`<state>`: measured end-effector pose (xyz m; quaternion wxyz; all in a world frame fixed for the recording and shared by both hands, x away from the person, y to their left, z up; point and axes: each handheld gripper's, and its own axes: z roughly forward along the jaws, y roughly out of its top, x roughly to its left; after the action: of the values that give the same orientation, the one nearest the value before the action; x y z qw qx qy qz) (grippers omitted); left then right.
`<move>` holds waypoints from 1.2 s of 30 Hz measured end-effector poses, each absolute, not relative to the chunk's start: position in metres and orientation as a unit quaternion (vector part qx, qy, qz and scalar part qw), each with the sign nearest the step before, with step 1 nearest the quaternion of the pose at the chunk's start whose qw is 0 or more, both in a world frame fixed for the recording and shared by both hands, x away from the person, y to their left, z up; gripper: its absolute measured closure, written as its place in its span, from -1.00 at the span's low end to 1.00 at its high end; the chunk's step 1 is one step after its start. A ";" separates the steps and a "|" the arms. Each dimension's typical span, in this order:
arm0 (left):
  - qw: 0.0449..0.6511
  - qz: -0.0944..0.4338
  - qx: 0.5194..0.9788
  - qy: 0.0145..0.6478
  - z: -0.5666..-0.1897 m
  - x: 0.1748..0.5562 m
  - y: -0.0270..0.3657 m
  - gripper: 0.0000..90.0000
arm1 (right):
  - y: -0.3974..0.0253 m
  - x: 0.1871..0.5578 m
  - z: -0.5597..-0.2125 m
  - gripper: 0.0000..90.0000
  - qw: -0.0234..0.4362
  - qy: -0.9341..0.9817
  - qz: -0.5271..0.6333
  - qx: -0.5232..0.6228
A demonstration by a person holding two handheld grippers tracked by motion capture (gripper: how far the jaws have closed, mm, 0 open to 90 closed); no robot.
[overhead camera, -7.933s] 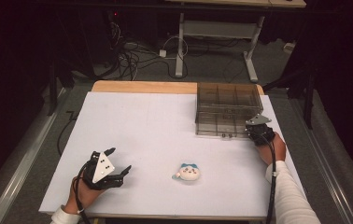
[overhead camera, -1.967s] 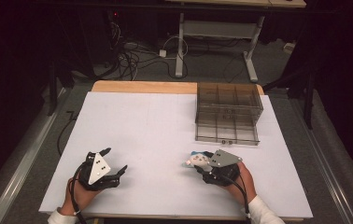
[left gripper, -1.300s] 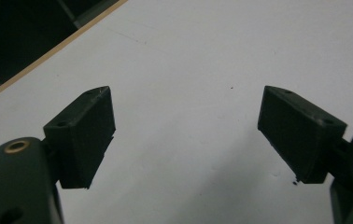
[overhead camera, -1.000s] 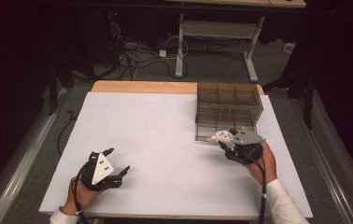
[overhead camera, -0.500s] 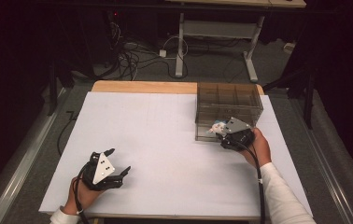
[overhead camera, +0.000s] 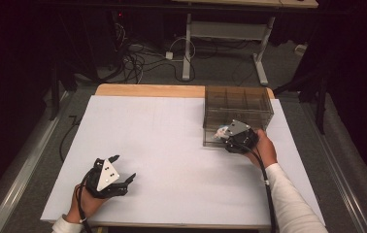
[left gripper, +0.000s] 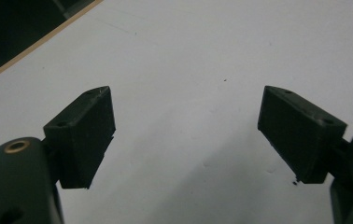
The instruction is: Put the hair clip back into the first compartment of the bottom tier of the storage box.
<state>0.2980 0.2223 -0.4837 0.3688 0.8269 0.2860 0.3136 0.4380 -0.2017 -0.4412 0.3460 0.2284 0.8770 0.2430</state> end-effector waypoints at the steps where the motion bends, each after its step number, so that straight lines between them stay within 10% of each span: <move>1: 0.369 0.313 0.827 0.286 -0.484 0.298 0.222 -0.60 | -0.200 0.438 -0.441 -0.08 0.346 0.879 0.240 0.224; 20: 0.363 0.312 0.831 0.282 -0.484 0.298 0.222 -0.60 | -0.196 0.447 -0.439 -0.13 0.284 0.876 0.291 0.258; 27: 0.363 0.313 0.831 0.283 -0.484 0.298 0.223 -0.60 | -0.214 0.439 -0.428 0.60 0.277 0.829 0.363 0.322; 36: 0.360 0.313 0.833 0.281 -0.485 0.297 0.222 -0.60 | -0.224 0.441 -0.434 0.90 0.280 0.817 0.349 0.362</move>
<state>0.2974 0.2215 -0.4845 0.3603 0.8327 0.2806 0.3131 0.4409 -0.2245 -0.4339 0.2803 0.3625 0.8174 0.3491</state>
